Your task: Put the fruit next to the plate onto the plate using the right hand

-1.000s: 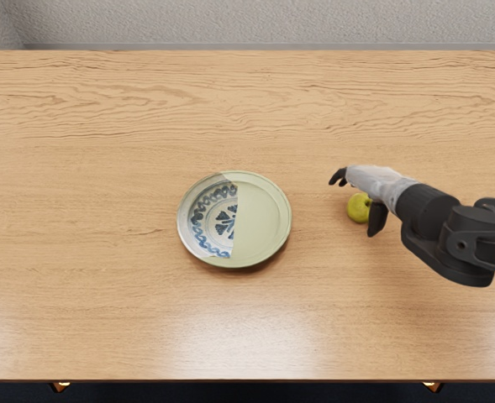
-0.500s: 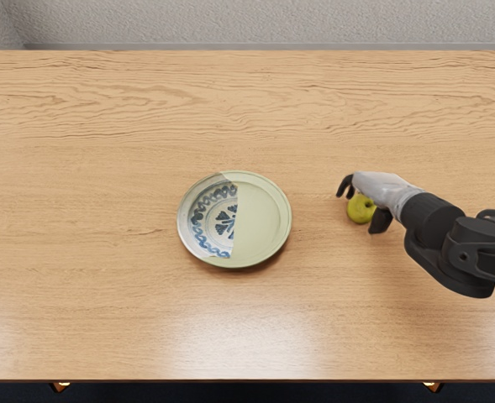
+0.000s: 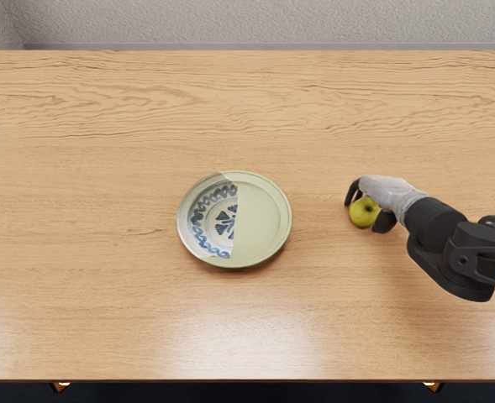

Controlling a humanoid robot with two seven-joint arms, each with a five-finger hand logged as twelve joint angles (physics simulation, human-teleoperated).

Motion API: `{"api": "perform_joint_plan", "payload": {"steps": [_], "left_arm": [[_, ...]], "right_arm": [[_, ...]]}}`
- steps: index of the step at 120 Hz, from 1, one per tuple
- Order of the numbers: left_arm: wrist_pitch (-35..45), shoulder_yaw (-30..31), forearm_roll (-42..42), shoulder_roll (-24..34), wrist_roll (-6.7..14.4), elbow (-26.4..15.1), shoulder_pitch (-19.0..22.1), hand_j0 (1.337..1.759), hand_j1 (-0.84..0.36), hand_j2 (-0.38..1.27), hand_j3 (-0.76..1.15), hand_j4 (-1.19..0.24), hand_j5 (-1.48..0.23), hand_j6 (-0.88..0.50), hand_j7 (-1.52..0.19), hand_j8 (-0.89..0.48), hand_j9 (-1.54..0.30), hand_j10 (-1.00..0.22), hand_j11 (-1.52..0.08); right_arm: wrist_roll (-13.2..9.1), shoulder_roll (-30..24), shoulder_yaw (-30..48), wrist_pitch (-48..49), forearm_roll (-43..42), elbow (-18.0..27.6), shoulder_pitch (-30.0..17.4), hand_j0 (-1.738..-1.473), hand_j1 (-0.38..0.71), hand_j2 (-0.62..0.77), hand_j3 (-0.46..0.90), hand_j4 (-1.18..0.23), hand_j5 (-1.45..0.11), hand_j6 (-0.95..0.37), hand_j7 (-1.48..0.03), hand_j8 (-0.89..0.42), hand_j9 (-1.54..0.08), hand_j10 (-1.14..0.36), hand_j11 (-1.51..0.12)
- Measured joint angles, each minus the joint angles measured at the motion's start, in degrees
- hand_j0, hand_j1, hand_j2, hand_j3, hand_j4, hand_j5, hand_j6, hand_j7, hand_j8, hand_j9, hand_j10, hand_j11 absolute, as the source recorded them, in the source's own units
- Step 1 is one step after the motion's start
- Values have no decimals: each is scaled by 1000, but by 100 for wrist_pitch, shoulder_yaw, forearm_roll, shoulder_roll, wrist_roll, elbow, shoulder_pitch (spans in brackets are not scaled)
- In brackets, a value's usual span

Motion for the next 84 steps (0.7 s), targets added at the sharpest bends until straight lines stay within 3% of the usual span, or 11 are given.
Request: {"api": "perform_joint_plan", "payload": {"steps": [31, 36, 37, 38, 42, 50, 66, 72, 76, 84], "left_arm": [[0, -2, 0, 0, 0, -1, 0, 1658, 349, 0, 0, 0, 0, 0, 0, 0, 0, 0, 0], [0, -2, 0, 0, 0, 0, 1, 1658, 349, 0, 0, 0, 0, 0, 0, 0, 0, 0, 0], [0, -2, 0, 0, 0, 0, 0, 1658, 349, 0, 0, 0, 0, 0, 0, 0, 0, 0, 0], [0, -2, 0, 0, 0, 0, 0, 1658, 349, 0, 0, 0, 0, 0, 0, 0, 0, 0, 0], [0, -1, 0, 0, 0, 0, 2, 1658, 349, 0, 0, 0, 0, 0, 0, 0, 0, 0, 0], [0, -1, 0, 0, 0, -1, 2, 1658, 349, 0, 0, 0, 0, 0, 0, 0, 0, 0, 0], [0, 0, 0, 0, 0, -1, -1, 1658, 349, 0, 0, 0, 0, 0, 0, 0, 0, 0, 0], [0, 0, 0, 0, 0, -2, 0, 1658, 349, 0, 0, 0, 0, 0, 0, 0, 0, 0, 0], [0, 0, 0, 0, 0, -3, -1, 1658, 349, 0, 0, 0, 0, 0, 0, 0, 0, 0, 0], [0, 1, 0, 0, 0, -1, 2, 1658, 349, 0, 0, 0, 0, 0, 0, 0, 0, 0, 0]], "right_arm": [[-3, -31, 30, 10, 19, -31, -12, -1651, 259, 206, -1, -646, -844, -429, -855, -472, -854, -665, -854], [-3, -35, 44, 9, 21, -39, -13, -1651, 238, 211, 0, -659, -876, -443, -881, -475, -885, -683, -884], [-4, -36, 48, 10, 19, -41, -13, -1650, 212, 152, 0, -658, -884, -456, -886, -472, -893, -684, -893], [-4, -36, 52, 9, 15, -43, -12, -1650, 207, 242, -1, -659, -887, -452, -891, -482, -898, -688, -897], [-4, -38, 76, 6, 23, -52, -13, -1650, 209, 280, -1, -682, -904, -469, -907, -495, -912, -702, -911], [-5, -36, 117, 5, 30, -65, -9, -1651, 213, 278, 0, -693, -934, -480, -932, -495, -937, -720, -936], [-1, -1, 252, 6, 42, -76, 19, -1653, 225, 417, 0, -720, -970, -511, -963, -507, -965, -742, -964], [-1, 9, 335, 8, 44, -77, 28, -1653, 229, 427, 0, -731, -978, -520, -968, -514, -971, -746, -971], [-1, 16, 396, 11, 47, -78, 34, -1653, 206, 356, 0, -732, -984, -519, -971, -522, -977, -746, -976], [-1, 31, 497, 11, 48, -78, 36, -1654, 211, 402, 0, -743, -991, -528, -977, -529, -983, -749, -983]]}}
